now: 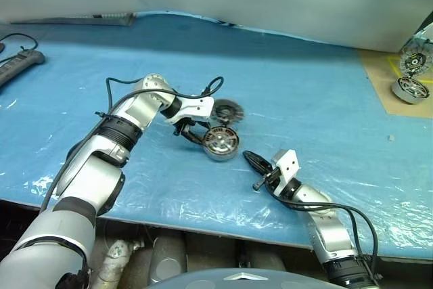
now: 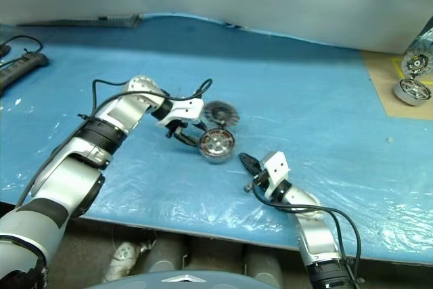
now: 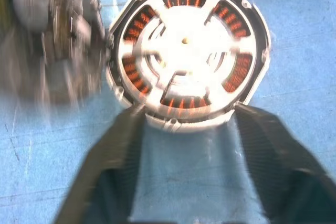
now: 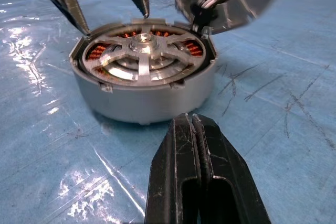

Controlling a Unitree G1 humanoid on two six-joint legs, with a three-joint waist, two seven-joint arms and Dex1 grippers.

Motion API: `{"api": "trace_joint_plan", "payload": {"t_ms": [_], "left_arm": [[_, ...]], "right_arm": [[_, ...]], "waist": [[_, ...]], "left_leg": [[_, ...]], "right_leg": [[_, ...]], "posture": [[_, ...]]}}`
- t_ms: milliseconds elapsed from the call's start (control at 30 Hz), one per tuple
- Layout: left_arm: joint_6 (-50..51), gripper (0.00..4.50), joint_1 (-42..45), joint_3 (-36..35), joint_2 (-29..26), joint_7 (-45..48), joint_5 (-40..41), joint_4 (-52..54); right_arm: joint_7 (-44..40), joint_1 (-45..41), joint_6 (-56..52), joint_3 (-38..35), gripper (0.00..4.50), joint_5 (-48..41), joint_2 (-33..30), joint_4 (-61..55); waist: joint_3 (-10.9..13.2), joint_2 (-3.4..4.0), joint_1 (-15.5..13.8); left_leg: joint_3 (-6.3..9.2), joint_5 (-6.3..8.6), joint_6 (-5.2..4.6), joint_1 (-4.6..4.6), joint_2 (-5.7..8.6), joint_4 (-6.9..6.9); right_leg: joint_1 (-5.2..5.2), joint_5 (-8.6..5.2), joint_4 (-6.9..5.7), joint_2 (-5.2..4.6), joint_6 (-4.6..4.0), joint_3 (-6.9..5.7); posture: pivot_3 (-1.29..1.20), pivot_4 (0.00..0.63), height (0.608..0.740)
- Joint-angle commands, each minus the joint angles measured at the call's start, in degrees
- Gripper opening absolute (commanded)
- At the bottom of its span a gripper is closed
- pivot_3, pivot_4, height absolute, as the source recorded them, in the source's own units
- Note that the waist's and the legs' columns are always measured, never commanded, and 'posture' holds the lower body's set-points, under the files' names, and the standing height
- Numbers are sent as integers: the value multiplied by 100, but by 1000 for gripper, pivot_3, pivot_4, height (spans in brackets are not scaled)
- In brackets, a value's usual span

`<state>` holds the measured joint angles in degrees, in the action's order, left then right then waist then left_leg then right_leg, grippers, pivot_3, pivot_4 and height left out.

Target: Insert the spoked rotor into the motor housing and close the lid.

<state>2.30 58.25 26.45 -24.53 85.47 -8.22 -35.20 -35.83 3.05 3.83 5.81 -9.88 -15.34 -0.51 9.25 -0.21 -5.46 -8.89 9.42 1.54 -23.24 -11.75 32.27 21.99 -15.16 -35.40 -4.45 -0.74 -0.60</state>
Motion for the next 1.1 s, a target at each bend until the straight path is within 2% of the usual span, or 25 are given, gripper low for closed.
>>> {"api": "trace_joint_plan", "payload": {"t_ms": [33,67,333,467,633,767,967,1100], "left_arm": [[6,4069,171,-188,8,21,159,142],[44,4407,168,-220,13,37,208,185],[976,4407,-138,-668,-236,456,1022,1043],[1497,3518,-646,-950,-628,336,1316,1543],[1968,1730,-1434,-1389,-834,-253,1639,2211],[1786,322,-2644,-1953,-562,-986,2123,3074],[1207,322,-4094,-2284,2,-1962,2409,3910],[967,322,-4369,-2447,428,-2433,2648,3741]], "right_arm": [[7,-2,76,53,0,13,28,34],[5,-4,74,54,0,13,27,36],[-15,8,59,20,0,-3,-12,-1],[-7,42,47,-87,0,-27,-105,-76],[17,-27,12,-297,0,-98,-273,-114],[65,-366,-139,-584,0,-215,-443,-30],[246,-1054,-495,-850,0,-101,-686,376],[320,-1534,-587,-838,0,74,-814,812]], "waist": [[0,0,0],[0,0,0],[0,1,9],[1,5,16],[2,7,-14],[5,11,9],[7,15,23],[8,17,10]], "left_leg": [[0,0,0,0,0,0],[0,0,0,0,0,0],[-1,0,0,1,-1,-2],[-6,1,-1,5,-2,-9],[-4,2,-1,-3,0,-9],[-9,2,-2,-3,7,-10],[-9,3,-2,-5,-5,-11],[-10,2,-2,-6,-4,-7]], "right_leg": [[0,0,0,0,0,0],[0,0,0,0,0,0],[1,-1,1,0,-1,0],[4,-4,1,1,-7,3],[2,-5,7,-6,-8,-1],[0,-5,18,-15,-8,2],[6,-5,16,10,-9,-2],[5,-5,16,7,-7,1]], "posture": [[0,150,740],[0,150,740],[0,150,740],[0,150,740],[0,150,740],[0,150,740],[0,150,740],[0,150,740]]}}
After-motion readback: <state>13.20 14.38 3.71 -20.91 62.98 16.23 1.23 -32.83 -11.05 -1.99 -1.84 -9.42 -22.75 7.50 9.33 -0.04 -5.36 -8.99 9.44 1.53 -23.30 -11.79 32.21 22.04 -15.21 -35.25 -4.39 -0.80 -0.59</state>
